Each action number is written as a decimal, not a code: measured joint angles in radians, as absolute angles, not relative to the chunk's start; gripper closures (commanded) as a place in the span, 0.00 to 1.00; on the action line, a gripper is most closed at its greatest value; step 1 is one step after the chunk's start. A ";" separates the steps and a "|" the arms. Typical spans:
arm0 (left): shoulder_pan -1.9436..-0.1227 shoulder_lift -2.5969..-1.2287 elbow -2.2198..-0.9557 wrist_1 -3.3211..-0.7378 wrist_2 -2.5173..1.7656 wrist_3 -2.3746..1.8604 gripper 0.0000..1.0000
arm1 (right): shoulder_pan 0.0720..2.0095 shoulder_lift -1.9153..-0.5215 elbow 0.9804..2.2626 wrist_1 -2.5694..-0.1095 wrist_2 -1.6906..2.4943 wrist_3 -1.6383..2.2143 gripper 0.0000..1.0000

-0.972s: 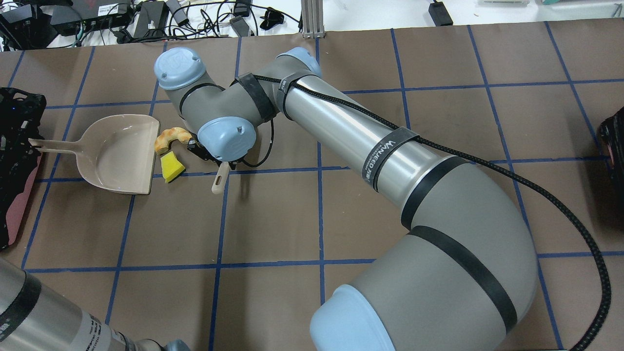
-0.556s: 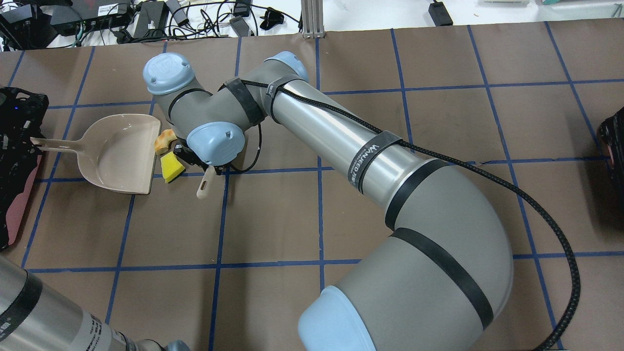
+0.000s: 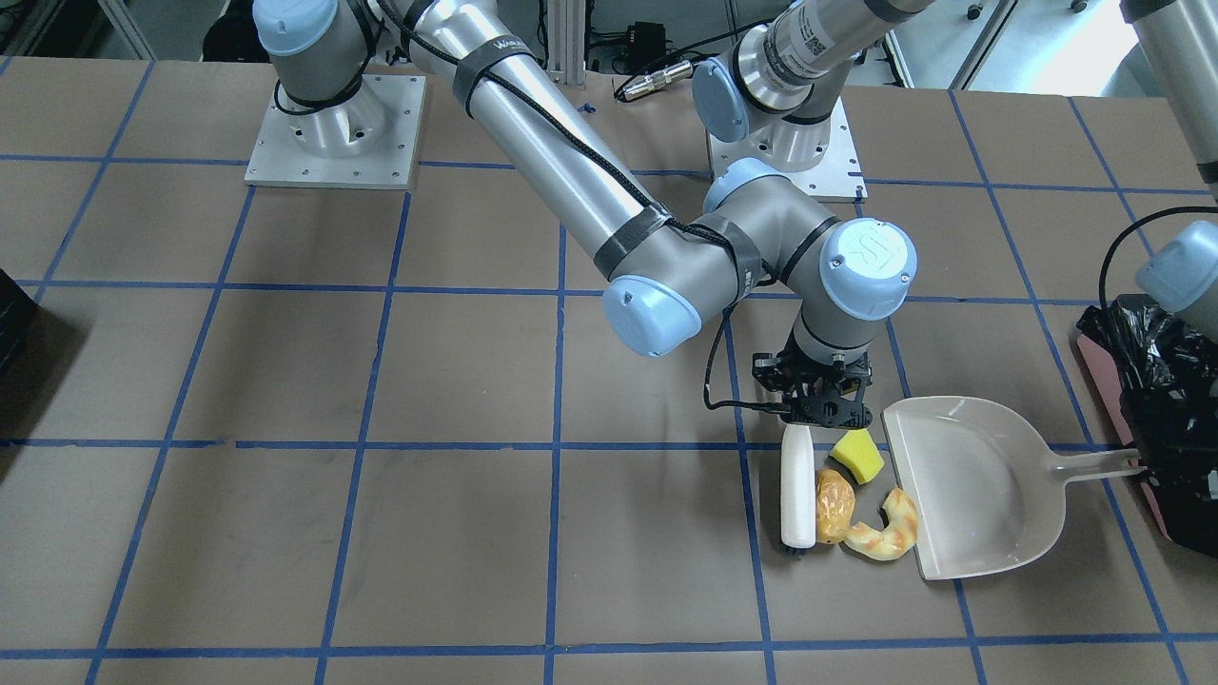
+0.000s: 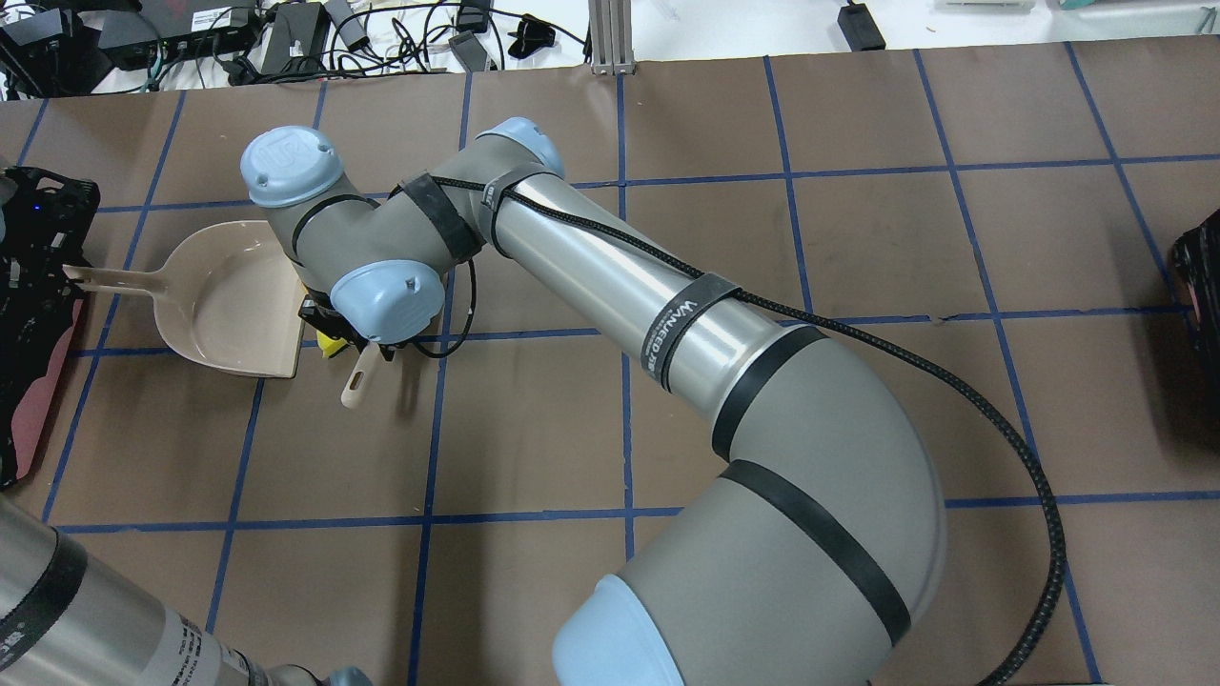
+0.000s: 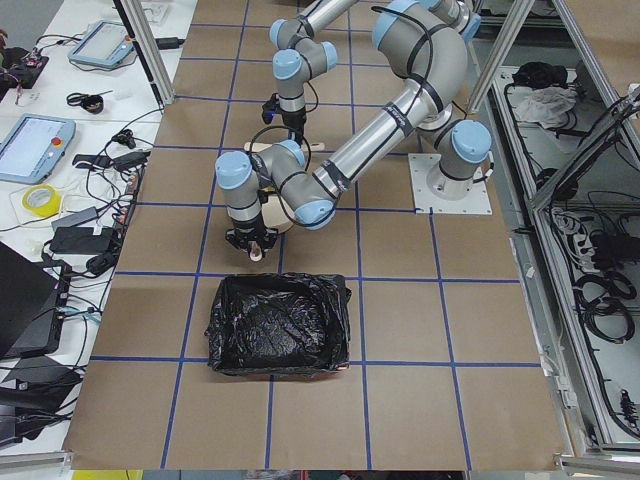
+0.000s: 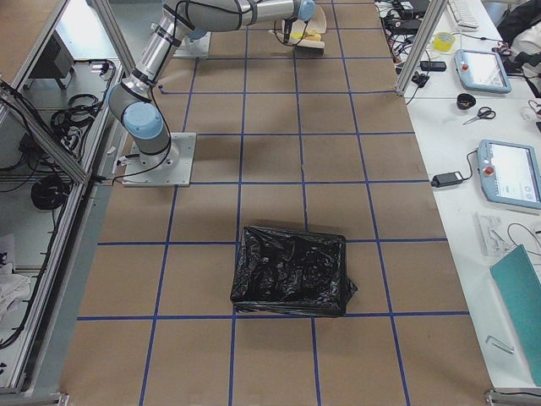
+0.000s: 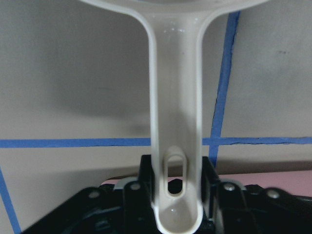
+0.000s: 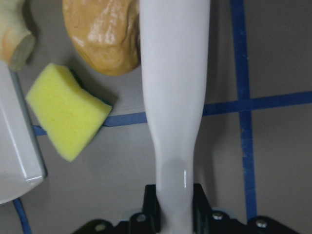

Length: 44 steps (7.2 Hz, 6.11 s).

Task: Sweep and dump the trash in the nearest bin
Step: 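Sweep the sponge and food scraps into the dustpan with the right gripper's brush, then lift the dustpan toward the bin while the right gripper withdraws the brush, then tip the dustpan over the black bin with the left gripper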

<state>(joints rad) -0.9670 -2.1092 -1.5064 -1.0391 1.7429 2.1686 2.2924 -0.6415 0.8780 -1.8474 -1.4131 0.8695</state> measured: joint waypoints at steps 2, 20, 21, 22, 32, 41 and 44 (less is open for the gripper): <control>-0.971 -2.111 -1.506 -1.039 1.751 2.168 1.00 | 2.305 -0.574 0.781 -1.850 -1.388 0.890 1.00; -0.973 -2.094 -1.514 -1.071 1.664 2.152 1.00 | 2.304 -0.696 0.633 -1.702 -1.381 0.896 1.00; -0.969 -2.083 -1.513 -1.106 1.605 2.148 1.00 | 2.280 -0.708 0.635 -1.644 -1.437 0.879 1.00; -0.962 -2.076 -1.511 -1.139 1.549 2.140 1.00 | 2.253 -0.716 0.636 -1.589 -1.480 0.859 1.00; -0.684 -1.987 -1.263 -1.571 1.352 1.893 1.00 | 2.107 -1.123 1.454 -1.870 -1.588 0.663 1.00; -0.356 -2.025 -1.129 -1.630 1.616 1.814 1.00 | 2.105 -1.348 2.033 -2.258 -1.561 0.551 1.00; -0.358 -2.032 -1.095 -1.656 1.711 1.674 1.00 | 2.112 -1.349 2.047 -2.267 -1.562 0.537 1.00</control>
<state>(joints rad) -0.3585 -2.0325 -1.0949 -1.6563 1.7113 1.6741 2.1118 -1.3490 2.0473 -2.2669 -1.5615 0.5367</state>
